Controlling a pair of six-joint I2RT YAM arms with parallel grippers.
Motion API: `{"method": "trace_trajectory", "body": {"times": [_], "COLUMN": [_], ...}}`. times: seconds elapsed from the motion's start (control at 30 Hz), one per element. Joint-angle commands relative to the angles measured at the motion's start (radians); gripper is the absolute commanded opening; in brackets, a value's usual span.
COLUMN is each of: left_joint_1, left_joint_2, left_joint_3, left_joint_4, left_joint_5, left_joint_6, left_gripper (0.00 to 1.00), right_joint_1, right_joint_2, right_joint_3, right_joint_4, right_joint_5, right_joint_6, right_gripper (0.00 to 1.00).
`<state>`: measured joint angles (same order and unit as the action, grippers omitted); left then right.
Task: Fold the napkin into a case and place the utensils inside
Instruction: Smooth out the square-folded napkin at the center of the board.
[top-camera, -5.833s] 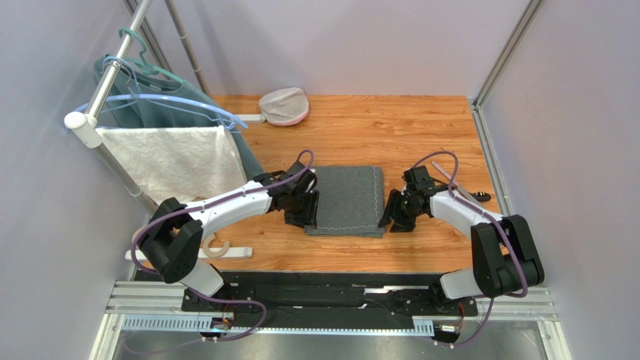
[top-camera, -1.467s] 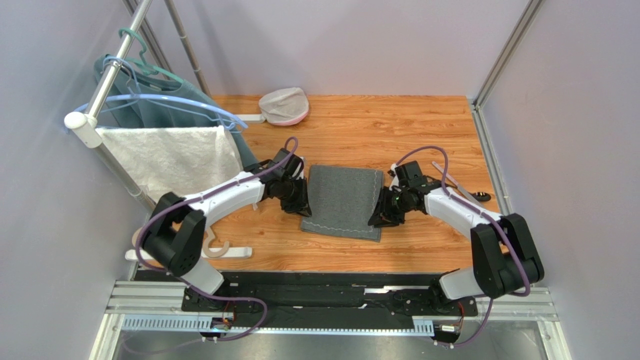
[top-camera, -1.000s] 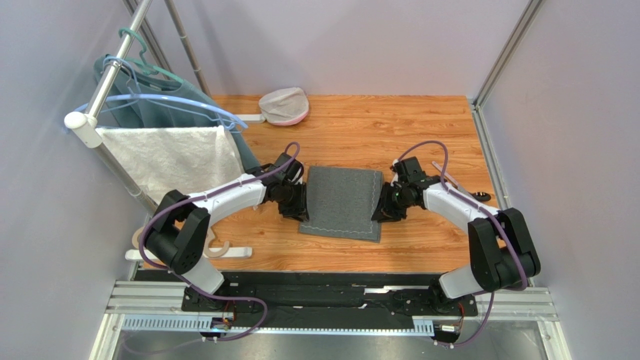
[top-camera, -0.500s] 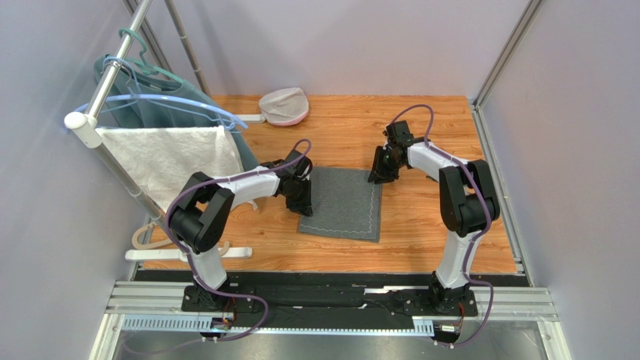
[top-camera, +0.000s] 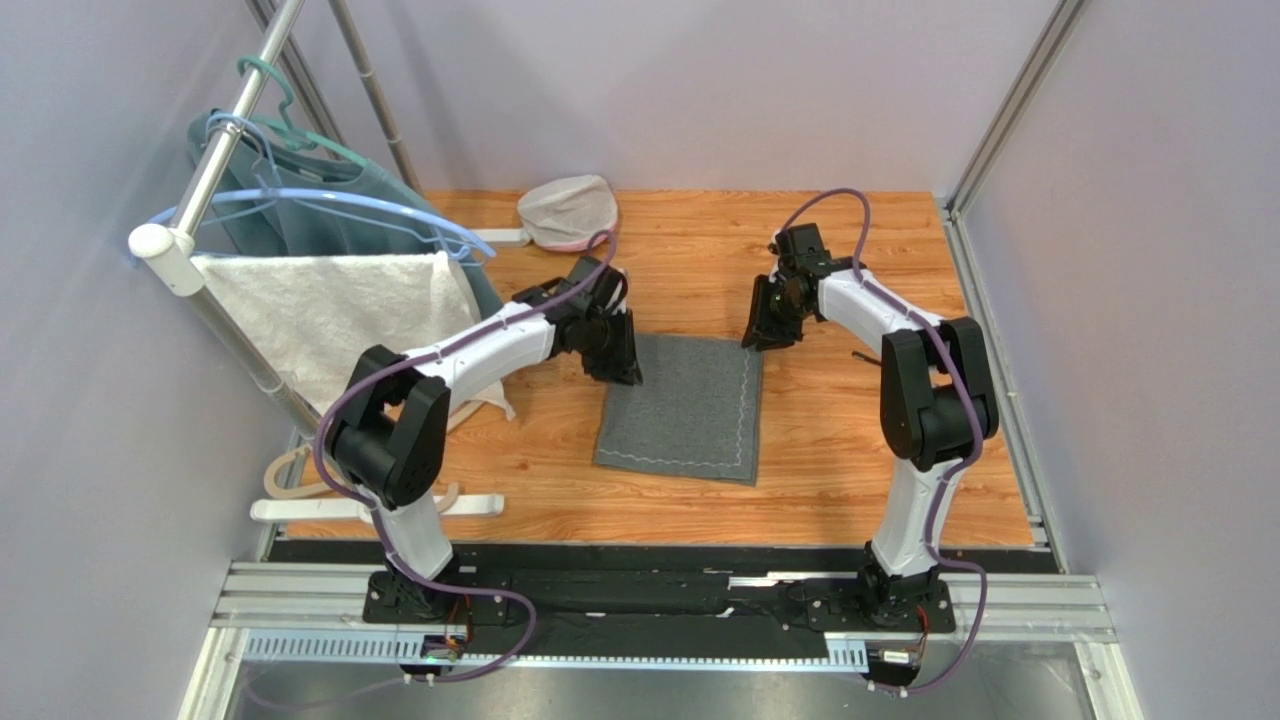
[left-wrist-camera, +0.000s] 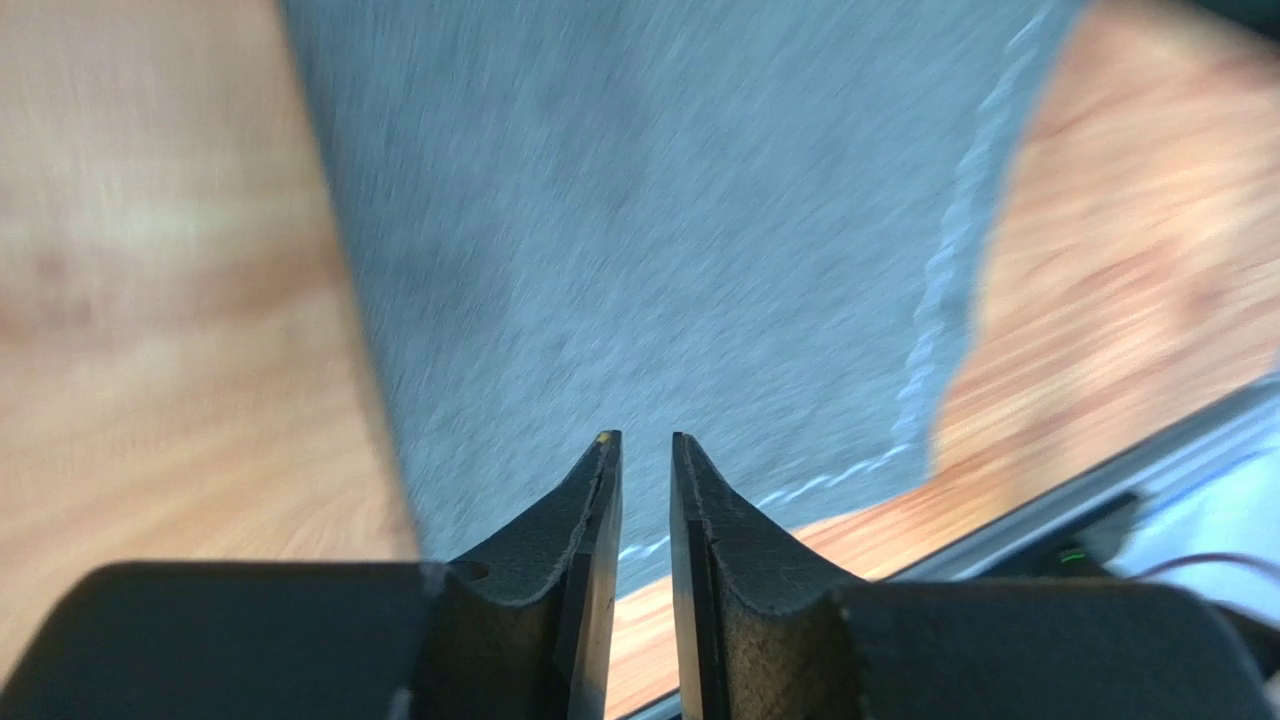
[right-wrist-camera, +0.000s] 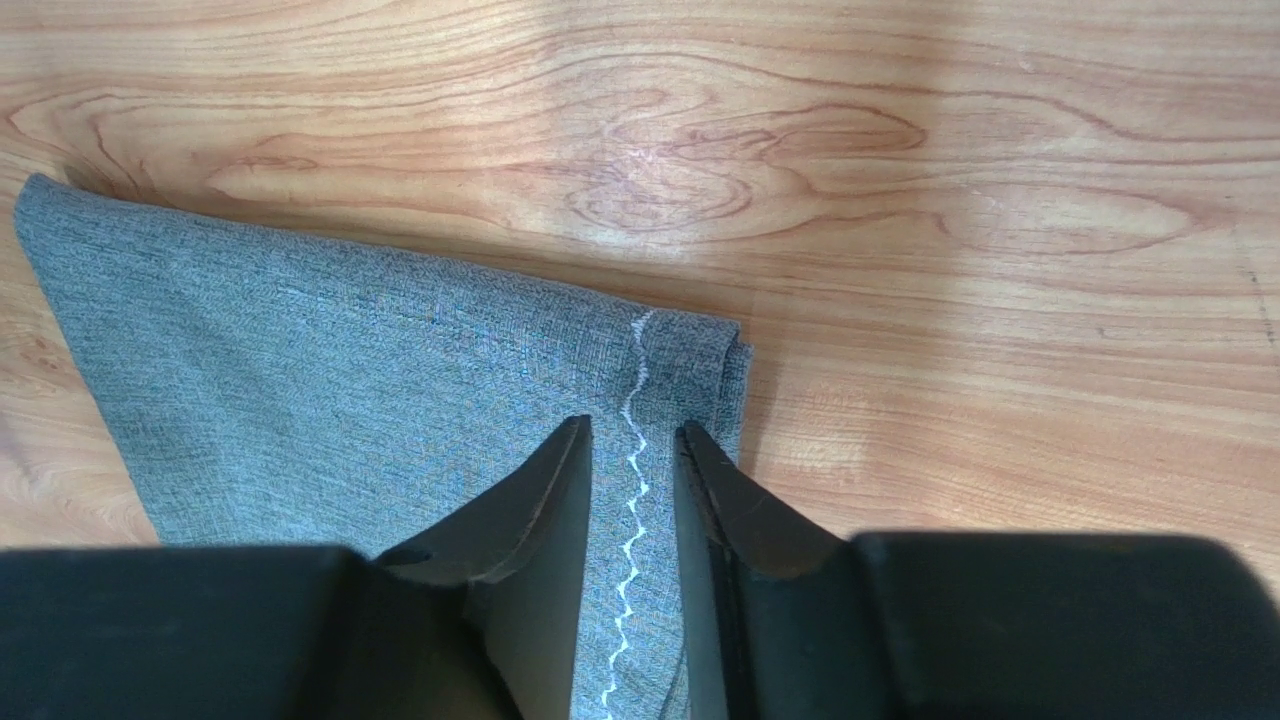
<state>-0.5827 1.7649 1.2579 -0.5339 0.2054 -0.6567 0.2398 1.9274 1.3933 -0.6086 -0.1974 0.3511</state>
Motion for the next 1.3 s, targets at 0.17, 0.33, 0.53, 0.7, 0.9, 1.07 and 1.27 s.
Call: {"method": "trace_trajectory", "body": {"times": [0.17, 0.33, 0.53, 0.7, 0.9, 1.07, 1.27], "left_joint_1": [0.106, 0.087, 0.031, 0.017, -0.067, -0.155, -0.203], "left_joint_2": [0.292, 0.369, 0.221, 0.07, -0.019, -0.013, -0.025], "left_joint_3": [0.227, 0.252, 0.108, 0.051, -0.04, -0.153, -0.235], "left_joint_4": [0.058, 0.015, 0.032, -0.006, 0.049, 0.155, 0.167], "left_joint_5": [0.016, -0.018, -0.067, -0.067, 0.093, 0.146, 0.105], "left_joint_6": [-0.041, -0.018, -0.02, 0.023, 0.016, -0.047, -0.049], "left_gripper": [0.24, 0.22, 0.25, 0.33, 0.3, 0.23, 0.22], "right_joint_1": [0.006, 0.004, 0.004, 0.006, 0.004, -0.007, -0.008], "right_joint_2": [0.116, 0.188, 0.191, -0.055, -0.358, -0.452, -0.51], "right_joint_3": [0.075, 0.156, 0.266, 0.074, -0.271, -0.414, -0.543], "right_joint_4": [0.026, 0.012, -0.098, -0.16, -0.16, -0.158, -0.115], "right_joint_5": [0.075, 0.134, 0.194, 0.225, 0.181, 0.107, 0.079], "right_joint_6": [-0.012, -0.046, -0.069, 0.017, 0.049, 0.124, 0.155], "right_gripper": [0.26, 0.25, 0.27, 0.53, 0.63, 0.47, 0.38]}}
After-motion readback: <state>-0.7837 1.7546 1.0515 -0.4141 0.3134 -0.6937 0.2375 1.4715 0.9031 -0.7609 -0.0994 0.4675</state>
